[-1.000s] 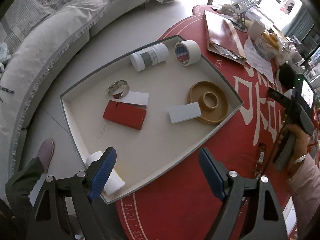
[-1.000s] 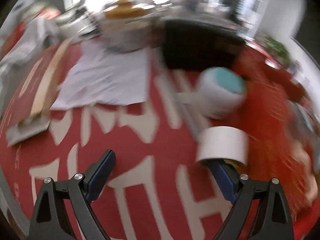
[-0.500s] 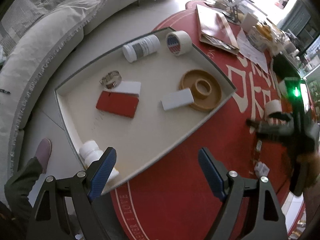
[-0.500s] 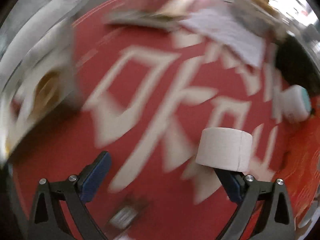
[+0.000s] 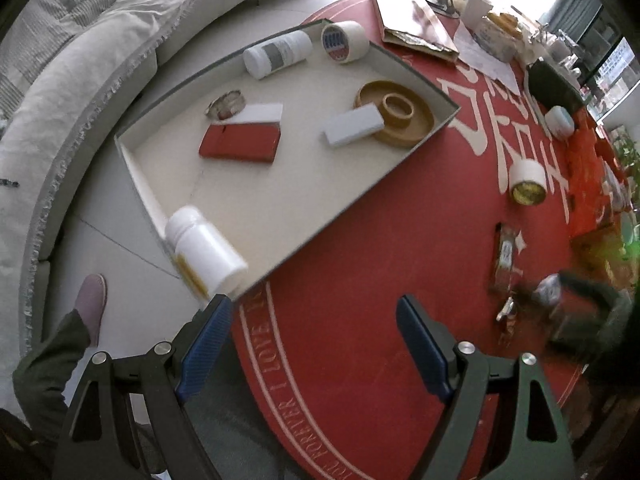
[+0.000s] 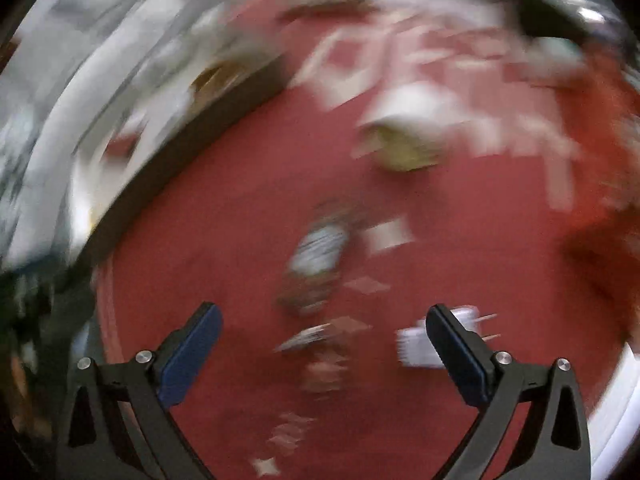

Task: Organize rigid objects
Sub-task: 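Move the right tool to the white tape roll on the rug and grasp it, then move the left tool to the metal hose clamp and grasp it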

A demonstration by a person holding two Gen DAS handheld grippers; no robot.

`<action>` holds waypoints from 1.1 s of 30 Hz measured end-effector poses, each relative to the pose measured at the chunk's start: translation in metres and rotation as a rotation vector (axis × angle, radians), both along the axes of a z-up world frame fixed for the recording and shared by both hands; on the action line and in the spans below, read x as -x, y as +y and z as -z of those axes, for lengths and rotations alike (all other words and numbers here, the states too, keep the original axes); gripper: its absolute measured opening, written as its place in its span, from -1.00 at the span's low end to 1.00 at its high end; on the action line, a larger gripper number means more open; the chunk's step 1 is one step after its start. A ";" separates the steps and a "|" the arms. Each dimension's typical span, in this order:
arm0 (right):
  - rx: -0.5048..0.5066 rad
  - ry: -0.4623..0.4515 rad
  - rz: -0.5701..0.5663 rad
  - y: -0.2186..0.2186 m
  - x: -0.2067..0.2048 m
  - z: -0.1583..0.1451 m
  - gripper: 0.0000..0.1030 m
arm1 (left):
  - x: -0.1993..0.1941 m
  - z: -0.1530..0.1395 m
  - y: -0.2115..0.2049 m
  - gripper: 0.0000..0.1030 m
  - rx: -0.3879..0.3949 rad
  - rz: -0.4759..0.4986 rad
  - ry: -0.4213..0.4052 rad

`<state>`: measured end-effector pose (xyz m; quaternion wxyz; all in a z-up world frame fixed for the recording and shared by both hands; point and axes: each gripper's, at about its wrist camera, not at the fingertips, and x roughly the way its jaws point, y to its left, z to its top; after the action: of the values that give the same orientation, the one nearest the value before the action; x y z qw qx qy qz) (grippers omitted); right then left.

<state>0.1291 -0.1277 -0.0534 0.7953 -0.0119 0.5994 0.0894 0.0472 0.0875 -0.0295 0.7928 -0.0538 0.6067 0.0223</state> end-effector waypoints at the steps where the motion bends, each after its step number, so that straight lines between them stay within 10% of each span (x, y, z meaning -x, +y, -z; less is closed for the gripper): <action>1: 0.013 -0.038 0.050 -0.010 -0.004 -0.006 1.00 | 0.003 0.002 0.001 0.68 0.006 -0.002 0.005; 11: -0.081 -0.065 0.248 -0.006 -0.100 0.013 1.00 | 0.005 0.008 0.011 0.68 0.000 -0.025 0.035; 16: 0.039 -0.054 0.257 0.005 -0.113 0.021 0.01 | 0.001 0.010 0.003 0.68 -0.026 0.020 0.044; 33: -0.117 -0.122 0.543 -0.154 0.093 -0.017 0.02 | 0.005 0.041 -0.165 0.70 -0.116 0.367 -0.025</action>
<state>0.0363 -0.2817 -0.0363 0.8240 0.1898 0.5256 -0.0934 0.0418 -0.0771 -0.0705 0.7928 0.1034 0.5941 -0.0886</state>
